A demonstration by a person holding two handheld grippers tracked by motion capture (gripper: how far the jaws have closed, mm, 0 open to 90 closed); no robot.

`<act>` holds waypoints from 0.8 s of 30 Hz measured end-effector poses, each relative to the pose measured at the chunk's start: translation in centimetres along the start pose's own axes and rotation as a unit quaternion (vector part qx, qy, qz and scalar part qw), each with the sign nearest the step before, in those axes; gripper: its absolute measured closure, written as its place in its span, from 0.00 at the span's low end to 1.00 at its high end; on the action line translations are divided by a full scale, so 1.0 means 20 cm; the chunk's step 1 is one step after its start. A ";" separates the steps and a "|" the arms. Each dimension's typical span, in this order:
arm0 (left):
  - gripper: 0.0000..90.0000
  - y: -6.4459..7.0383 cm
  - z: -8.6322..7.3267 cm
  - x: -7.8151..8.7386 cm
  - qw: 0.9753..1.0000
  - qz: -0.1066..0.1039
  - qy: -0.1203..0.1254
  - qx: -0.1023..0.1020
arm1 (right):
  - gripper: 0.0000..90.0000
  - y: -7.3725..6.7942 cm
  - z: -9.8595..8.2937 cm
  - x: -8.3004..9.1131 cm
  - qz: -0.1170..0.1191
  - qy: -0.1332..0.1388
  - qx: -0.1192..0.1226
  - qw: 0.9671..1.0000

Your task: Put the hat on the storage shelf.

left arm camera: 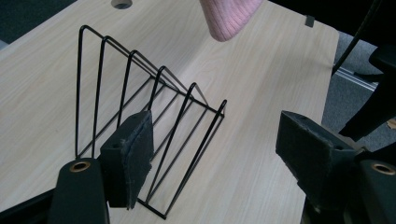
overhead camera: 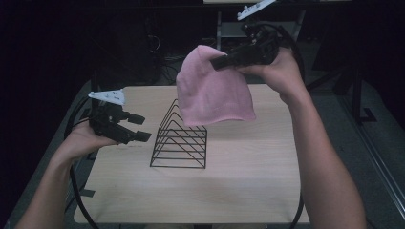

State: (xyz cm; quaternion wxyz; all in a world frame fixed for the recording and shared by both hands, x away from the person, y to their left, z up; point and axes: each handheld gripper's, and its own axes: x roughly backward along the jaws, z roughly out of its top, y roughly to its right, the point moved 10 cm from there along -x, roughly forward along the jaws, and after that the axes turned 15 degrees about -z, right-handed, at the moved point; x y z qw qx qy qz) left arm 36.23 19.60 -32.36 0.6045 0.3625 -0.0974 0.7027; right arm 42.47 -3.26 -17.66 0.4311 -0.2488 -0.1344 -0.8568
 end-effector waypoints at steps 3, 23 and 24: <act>0.31 -0.01 0.00 0.00 1.000 0.003 0.001 -0.003 | 0.87 -0.03 0.02 -0.02 0.007 0.000 0.004 1.000; 0.44 -0.02 0.05 0.02 0.999 -0.001 0.038 0.005 | 0.87 -0.25 0.15 -0.21 0.053 0.010 0.039 0.998; 0.47 -0.03 0.05 0.02 0.999 -0.001 0.042 0.004 | 0.87 -0.26 0.16 -0.22 0.056 0.012 0.038 0.998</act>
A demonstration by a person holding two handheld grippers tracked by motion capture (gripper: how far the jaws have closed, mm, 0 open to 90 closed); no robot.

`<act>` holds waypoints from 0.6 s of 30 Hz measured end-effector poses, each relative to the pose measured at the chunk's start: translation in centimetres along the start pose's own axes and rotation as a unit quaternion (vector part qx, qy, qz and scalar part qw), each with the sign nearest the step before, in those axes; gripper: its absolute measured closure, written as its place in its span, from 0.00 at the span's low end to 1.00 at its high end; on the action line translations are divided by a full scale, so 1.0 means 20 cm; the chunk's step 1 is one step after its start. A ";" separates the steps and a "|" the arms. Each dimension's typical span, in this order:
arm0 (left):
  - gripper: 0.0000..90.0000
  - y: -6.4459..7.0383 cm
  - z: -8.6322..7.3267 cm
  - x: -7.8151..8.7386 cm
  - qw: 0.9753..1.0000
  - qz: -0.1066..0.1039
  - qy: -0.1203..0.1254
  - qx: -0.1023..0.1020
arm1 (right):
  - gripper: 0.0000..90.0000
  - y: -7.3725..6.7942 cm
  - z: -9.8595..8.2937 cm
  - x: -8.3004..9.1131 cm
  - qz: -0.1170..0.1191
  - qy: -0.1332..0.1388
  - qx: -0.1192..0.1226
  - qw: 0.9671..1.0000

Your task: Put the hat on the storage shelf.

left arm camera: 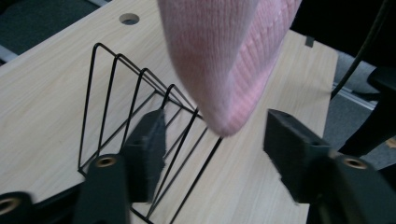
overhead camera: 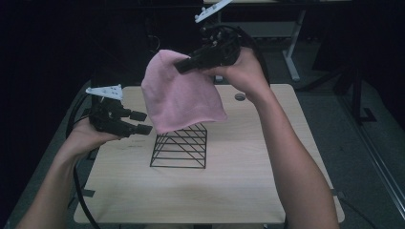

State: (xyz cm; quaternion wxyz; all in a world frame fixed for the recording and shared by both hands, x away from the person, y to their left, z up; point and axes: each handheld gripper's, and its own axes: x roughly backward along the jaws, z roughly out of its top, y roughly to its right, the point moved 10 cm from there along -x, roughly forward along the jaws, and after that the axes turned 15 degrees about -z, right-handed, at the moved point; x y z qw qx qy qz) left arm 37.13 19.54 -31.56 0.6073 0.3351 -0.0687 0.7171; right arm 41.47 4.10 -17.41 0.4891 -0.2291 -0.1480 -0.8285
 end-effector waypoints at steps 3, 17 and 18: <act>0.57 0.00 -0.01 0.01 1.000 -0.013 0.006 0.001 | 0.87 -0.02 0.02 -0.03 0.007 0.006 0.003 1.000; 0.92 -0.05 -0.11 0.05 1.000 -0.004 -0.015 0.014 | 0.87 -0.06 0.02 -0.17 0.022 0.013 0.000 1.000; 0.92 -0.05 -0.12 0.05 1.000 -0.002 -0.017 0.018 | 0.87 -0.05 0.01 -0.18 0.020 0.014 -0.003 1.000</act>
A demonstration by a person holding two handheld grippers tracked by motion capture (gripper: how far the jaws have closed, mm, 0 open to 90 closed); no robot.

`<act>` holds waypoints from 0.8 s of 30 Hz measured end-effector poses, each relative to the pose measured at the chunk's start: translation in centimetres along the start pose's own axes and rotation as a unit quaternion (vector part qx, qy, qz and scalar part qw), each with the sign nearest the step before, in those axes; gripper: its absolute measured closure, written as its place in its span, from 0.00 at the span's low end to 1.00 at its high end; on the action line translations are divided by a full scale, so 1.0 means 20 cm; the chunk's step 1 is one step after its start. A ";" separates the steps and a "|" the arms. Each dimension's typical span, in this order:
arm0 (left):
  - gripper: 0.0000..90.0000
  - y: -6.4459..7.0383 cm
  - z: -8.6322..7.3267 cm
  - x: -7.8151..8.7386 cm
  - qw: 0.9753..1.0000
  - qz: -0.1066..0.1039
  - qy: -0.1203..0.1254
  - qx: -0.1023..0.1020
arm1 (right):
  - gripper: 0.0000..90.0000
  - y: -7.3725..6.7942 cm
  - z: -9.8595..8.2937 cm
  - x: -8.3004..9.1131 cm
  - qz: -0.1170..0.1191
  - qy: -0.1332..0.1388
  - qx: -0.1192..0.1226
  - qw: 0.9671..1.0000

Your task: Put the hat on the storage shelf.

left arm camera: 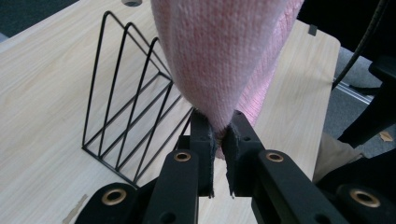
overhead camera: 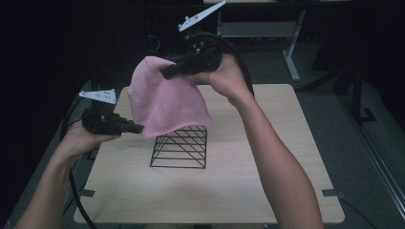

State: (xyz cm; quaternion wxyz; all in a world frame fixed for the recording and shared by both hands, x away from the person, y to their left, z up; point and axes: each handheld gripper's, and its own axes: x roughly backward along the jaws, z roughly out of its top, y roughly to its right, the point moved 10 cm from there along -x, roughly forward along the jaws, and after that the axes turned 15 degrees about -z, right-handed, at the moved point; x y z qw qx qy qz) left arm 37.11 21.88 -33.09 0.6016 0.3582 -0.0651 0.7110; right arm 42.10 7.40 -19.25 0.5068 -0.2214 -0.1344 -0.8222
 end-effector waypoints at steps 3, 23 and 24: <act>0.93 -0.01 -0.01 -0.01 1.000 0.003 -0.004 0.002 | 0.87 0.01 -0.02 -0.01 0.001 0.001 -0.006 1.000; 0.92 -0.17 -0.01 -0.17 0.998 0.035 -0.042 0.022 | 0.86 0.21 -0.30 -0.03 -0.022 -0.004 -0.063 0.998; 0.92 -0.17 -0.01 -0.17 0.998 0.035 -0.042 0.022 | 0.86 0.21 -0.30 -0.03 -0.022 -0.004 -0.063 0.998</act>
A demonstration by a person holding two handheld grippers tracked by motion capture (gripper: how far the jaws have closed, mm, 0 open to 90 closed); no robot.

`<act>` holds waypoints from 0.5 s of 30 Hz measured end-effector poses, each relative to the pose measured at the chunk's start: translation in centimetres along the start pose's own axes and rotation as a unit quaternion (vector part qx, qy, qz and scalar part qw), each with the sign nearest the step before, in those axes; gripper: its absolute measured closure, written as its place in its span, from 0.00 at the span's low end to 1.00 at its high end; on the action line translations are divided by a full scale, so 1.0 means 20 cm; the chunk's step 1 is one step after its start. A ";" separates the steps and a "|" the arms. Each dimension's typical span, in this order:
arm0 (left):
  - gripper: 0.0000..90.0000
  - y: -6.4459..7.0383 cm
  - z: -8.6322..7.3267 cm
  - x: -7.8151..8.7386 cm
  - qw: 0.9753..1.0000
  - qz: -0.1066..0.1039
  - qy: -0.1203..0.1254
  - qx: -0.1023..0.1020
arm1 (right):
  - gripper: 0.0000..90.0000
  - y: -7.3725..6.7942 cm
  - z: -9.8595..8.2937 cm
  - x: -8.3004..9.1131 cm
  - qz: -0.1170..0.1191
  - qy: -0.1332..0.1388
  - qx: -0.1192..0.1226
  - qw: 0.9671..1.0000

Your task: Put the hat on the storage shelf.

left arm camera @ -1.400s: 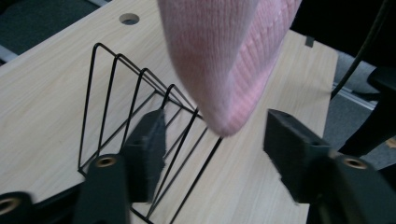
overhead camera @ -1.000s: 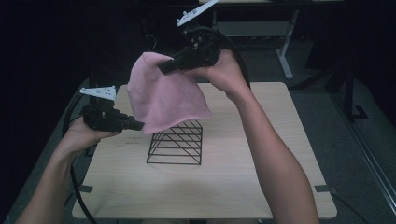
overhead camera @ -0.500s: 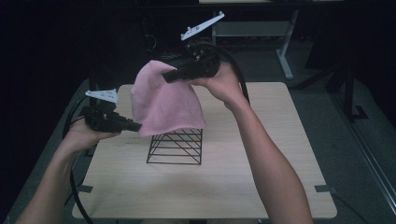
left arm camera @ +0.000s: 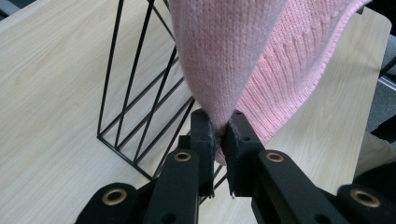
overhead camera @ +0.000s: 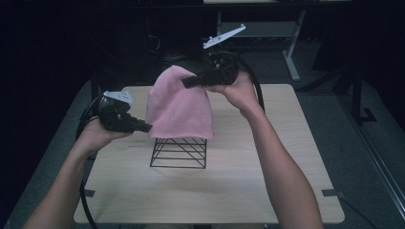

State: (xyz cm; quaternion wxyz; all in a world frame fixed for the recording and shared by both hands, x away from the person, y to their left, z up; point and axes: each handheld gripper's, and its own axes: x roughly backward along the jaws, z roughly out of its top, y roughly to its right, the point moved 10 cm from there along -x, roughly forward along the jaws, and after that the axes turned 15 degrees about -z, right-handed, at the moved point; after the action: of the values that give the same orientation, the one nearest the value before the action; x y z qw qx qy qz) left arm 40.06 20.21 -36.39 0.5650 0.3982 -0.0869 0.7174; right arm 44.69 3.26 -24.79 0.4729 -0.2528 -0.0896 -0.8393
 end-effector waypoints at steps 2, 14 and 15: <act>0.92 0.00 0.02 -0.02 1.000 0.000 -0.003 -0.004 | 0.86 0.04 -0.03 0.02 -0.005 0.004 -0.006 1.000; 0.92 -0.02 0.01 -0.06 1.000 0.010 -0.025 -0.004 | 0.86 0.04 -0.06 0.01 0.002 0.006 -0.006 1.000; 0.92 -0.02 0.01 -0.06 1.000 0.010 -0.025 -0.004 | 0.86 0.04 -0.06 0.01 0.002 0.006 -0.006 1.000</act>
State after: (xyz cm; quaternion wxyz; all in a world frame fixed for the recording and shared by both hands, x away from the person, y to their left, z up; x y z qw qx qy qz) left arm 40.54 19.33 -37.27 0.5572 0.4127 -0.1076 0.7125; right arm 44.83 2.17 -25.75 0.4732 -0.2509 -0.0811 -0.8405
